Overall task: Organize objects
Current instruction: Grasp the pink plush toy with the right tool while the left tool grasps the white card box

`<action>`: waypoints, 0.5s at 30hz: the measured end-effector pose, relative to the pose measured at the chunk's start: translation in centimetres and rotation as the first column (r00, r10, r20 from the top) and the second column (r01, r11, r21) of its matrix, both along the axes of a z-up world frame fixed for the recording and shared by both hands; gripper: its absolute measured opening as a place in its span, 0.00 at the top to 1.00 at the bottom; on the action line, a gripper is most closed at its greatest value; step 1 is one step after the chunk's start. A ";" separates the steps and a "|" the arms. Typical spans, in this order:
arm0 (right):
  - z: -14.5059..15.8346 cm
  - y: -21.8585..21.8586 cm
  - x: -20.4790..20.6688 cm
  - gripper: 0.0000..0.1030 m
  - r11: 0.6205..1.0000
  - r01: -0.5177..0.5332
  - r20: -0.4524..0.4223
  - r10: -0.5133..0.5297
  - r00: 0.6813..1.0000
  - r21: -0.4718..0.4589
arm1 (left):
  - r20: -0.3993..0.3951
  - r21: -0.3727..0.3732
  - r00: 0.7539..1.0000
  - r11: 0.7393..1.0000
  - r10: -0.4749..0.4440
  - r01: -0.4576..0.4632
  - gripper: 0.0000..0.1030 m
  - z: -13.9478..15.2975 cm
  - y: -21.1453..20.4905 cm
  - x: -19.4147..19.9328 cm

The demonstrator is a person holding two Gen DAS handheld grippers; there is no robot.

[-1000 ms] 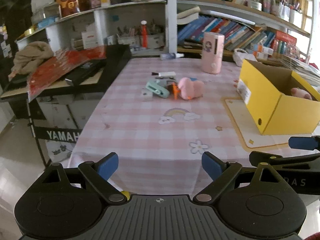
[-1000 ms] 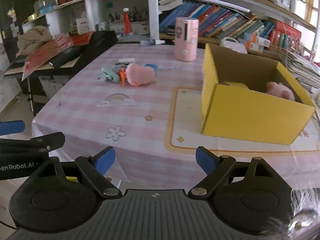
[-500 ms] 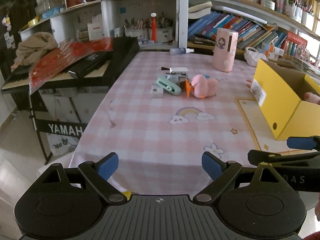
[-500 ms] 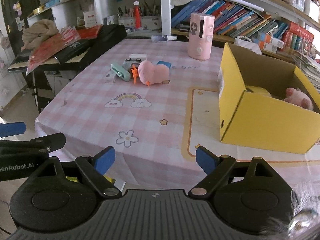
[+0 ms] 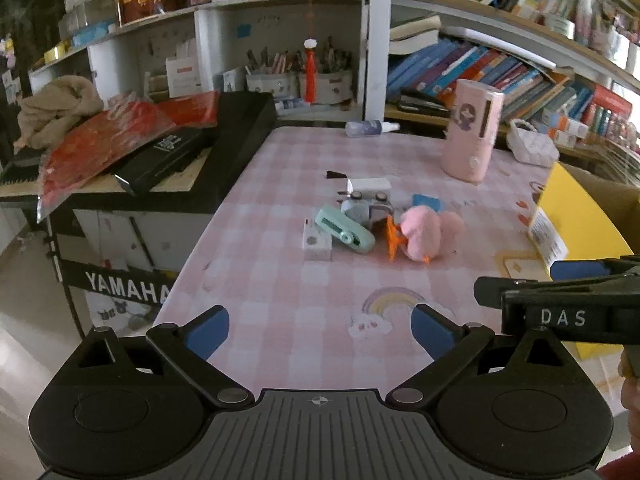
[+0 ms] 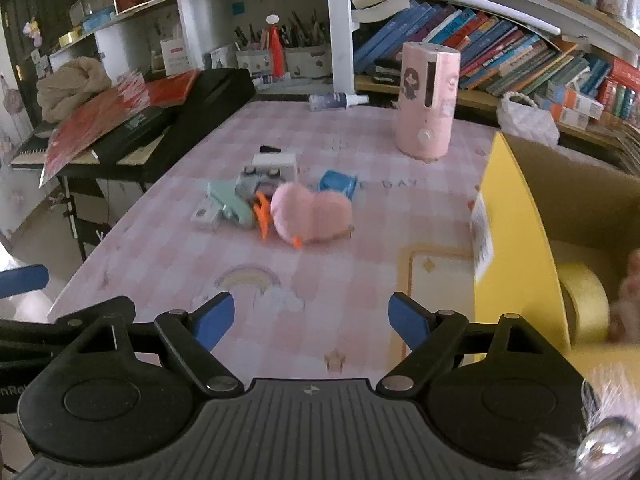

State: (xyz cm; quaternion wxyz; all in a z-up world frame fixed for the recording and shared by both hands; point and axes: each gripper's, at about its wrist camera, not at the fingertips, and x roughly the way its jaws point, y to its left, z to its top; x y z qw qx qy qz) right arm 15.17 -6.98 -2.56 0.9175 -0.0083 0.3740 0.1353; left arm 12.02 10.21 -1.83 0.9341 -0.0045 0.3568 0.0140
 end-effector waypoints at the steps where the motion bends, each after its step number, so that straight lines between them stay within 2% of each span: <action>1: 0.0 0.1 0.8 0.18 1.000 -0.001 -0.003 0.001 1.000 0.008 | -0.006 0.000 1.000 1.000 0.005 -0.005 0.04 -0.1 0.1 0.6; 6: -0.3 0.4 4.4 0.18 0.999 -0.002 -0.034 0.003 0.999 0.041 | -0.028 0.027 0.999 0.999 0.024 -0.024 0.04 -0.6 0.1 3.0; 15: -2.0 1.9 10.5 0.05 0.999 -0.032 -0.092 0.035 0.995 0.034 | -0.079 0.044 0.996 0.998 0.043 -0.040 0.04 -1.6 0.1 5.7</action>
